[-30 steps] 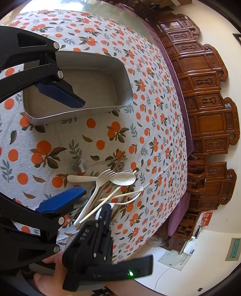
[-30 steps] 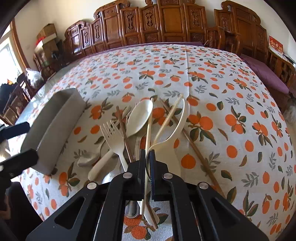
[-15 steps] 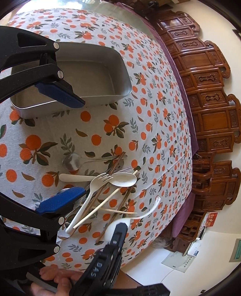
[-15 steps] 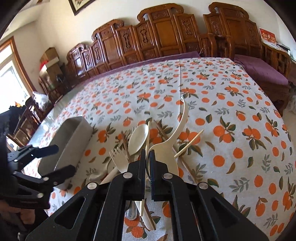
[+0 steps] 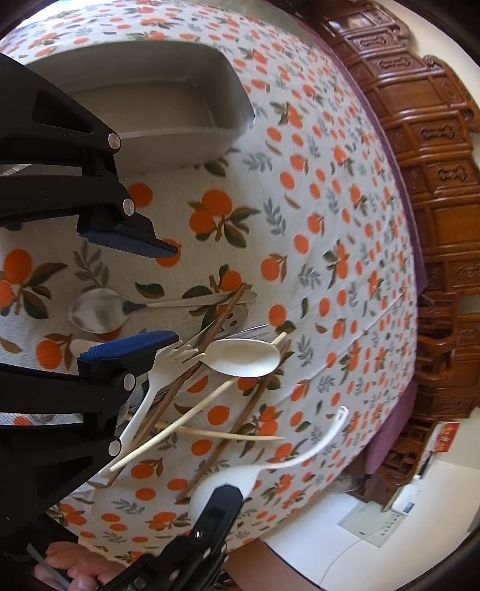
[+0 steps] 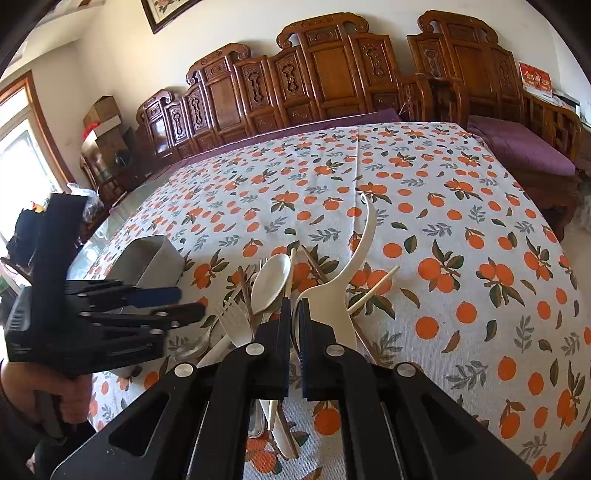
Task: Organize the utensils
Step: 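Grasp the metal spoon with the left gripper while the right gripper holds the white spoon, then carry the metal spoon into the grey tray and open the left gripper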
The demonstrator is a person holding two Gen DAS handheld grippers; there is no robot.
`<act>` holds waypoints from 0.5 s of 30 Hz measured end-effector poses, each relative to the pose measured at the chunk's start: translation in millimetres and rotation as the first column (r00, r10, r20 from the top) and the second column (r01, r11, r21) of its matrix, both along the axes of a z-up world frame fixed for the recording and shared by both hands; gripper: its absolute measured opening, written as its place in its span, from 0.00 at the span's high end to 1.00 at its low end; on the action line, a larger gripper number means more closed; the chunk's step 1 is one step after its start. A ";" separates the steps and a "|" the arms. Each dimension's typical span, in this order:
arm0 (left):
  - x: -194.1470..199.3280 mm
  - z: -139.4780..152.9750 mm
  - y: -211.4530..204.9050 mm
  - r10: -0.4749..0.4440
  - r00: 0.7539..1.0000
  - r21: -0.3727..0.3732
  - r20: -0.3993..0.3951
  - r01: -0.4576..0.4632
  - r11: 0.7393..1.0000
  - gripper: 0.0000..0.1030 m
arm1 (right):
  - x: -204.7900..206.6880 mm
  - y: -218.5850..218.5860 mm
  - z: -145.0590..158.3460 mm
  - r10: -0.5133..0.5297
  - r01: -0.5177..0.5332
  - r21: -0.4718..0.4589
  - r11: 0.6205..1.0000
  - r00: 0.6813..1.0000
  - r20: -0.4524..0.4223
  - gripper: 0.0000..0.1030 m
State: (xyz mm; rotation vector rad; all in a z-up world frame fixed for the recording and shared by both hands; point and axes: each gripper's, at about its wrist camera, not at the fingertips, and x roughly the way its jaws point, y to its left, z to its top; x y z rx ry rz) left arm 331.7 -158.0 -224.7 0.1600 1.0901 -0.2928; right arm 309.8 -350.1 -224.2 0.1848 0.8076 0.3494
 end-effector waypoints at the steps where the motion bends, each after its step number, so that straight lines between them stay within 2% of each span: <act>1: 1.9 -3.2 -1.3 -0.002 1.000 0.004 -0.011 0.002 1.000 0.64 | 0.3 0.1 -0.2 0.000 0.000 0.001 1.000 1.000 -0.001 0.95; 3: 7.5 -12.1 -4.0 -0.003 0.999 0.009 -0.045 0.003 1.000 0.72 | 1.2 1.1 -0.5 0.004 -0.004 0.001 1.000 1.000 -0.002 0.95; 6: 11.8 -22.6 -8.0 -0.006 0.997 0.016 -0.081 0.008 1.000 0.73 | 1.6 2.8 -1.0 0.010 -0.010 0.001 1.000 1.000 -0.003 0.95; 9: 12.3 -24.8 -11.0 -0.009 0.997 0.040 -0.071 0.012 0.999 0.73 | 1.9 4.5 -1.8 0.013 -0.013 -0.002 1.000 1.000 -0.005 0.95; 11: 14.2 -24.4 -11.1 -0.006 0.997 0.043 -0.071 0.009 0.999 0.81 | 2.0 5.3 -1.7 0.016 -0.016 -0.002 1.000 1.000 -0.005 0.95; 12: 15.3 -24.5 -10.3 -0.006 0.997 0.040 -0.073 0.009 0.999 0.95 | 1.9 5.6 -1.8 0.018 -0.018 -0.002 1.000 1.000 -0.005 0.95; 15: 14.0 -24.0 -7.5 -0.010 0.996 0.049 -0.087 0.014 0.999 0.98 | 3.1 6.8 -2.7 0.023 -0.023 -0.008 1.000 1.000 -0.008 0.95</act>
